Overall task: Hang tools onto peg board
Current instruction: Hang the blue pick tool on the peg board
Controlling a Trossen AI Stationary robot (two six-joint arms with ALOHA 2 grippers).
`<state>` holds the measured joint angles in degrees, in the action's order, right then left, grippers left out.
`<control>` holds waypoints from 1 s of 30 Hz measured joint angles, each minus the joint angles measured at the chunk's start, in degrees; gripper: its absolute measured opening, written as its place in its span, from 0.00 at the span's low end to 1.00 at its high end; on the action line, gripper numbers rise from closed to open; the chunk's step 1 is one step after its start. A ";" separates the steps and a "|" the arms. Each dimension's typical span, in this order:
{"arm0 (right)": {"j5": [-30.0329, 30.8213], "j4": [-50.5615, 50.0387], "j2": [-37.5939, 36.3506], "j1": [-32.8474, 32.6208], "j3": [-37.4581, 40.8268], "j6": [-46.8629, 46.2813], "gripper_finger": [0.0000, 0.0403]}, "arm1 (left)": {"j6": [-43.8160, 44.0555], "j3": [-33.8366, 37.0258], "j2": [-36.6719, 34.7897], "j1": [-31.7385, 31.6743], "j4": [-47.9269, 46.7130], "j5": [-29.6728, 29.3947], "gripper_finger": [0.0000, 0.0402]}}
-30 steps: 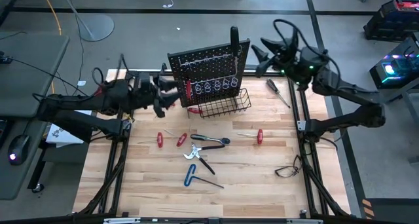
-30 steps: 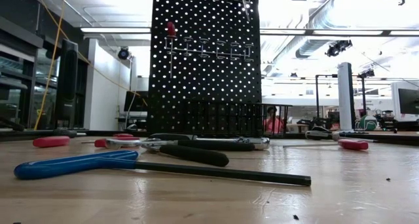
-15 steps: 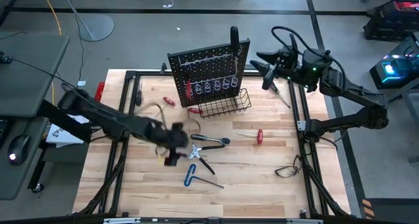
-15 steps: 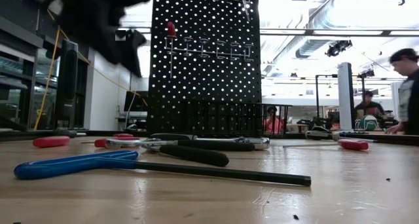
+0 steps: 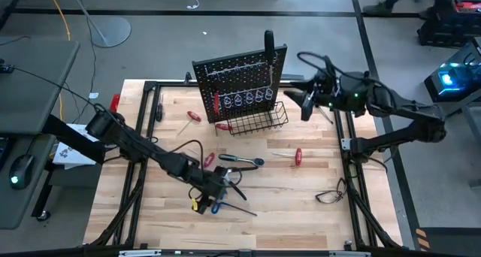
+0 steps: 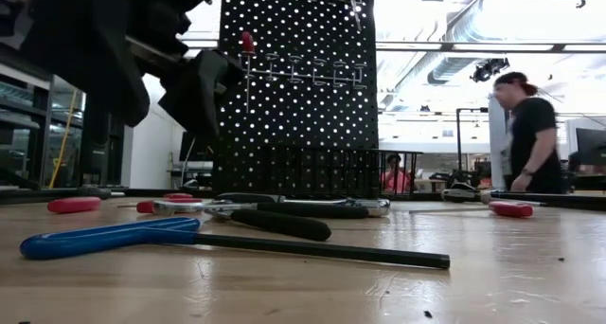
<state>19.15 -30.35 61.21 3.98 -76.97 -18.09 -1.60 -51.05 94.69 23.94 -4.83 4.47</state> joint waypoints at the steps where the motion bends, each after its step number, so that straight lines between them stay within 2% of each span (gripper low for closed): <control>1: 0.35 -0.49 0.00 -0.65 0.00 0.04 0.48 | 0.64 0.00 0.40 0.21 0.87 0.01 0.53; 6: 1.03 -2.37 0.02 -3.16 0.00 0.41 0.48 | 8.58 -2.14 4.33 0.72 1.29 -1.28 0.51; 10: 1.03 -3.82 0.00 -4.78 0.00 1.61 0.48 | 8.86 -7.72 9.65 1.49 -1.14 -2.51 0.49; 14: 1.03 -4.29 0.00 -5.55 0.00 2.71 0.48 | 9.25 -14.37 15.72 2.62 -8.45 -5.32 0.47; 18: 1.00 -4.87 0.00 -6.05 0.00 3.40 0.48 | 13.76 -19.97 19.61 3.17 -17.85 -9.60 0.46; 23: 0.14 -5.42 0.00 -6.05 0.00 3.57 0.48 | 19.84 -20.99 21.37 3.76 -22.48 -12.47 0.41; 27: -0.30 -5.51 -0.09 -6.03 0.00 3.57 0.48 | 20.95 -20.46 22.56 4.89 -24.99 -11.08 0.31; 30: -0.53 -5.54 -0.29 -6.03 0.00 3.30 0.48 | 22.31 -20.35 23.62 5.75 -24.88 -10.48 0.16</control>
<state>18.62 -35.89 60.92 -2.04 -76.97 -14.80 20.71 -71.39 118.31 29.70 -29.70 -6.01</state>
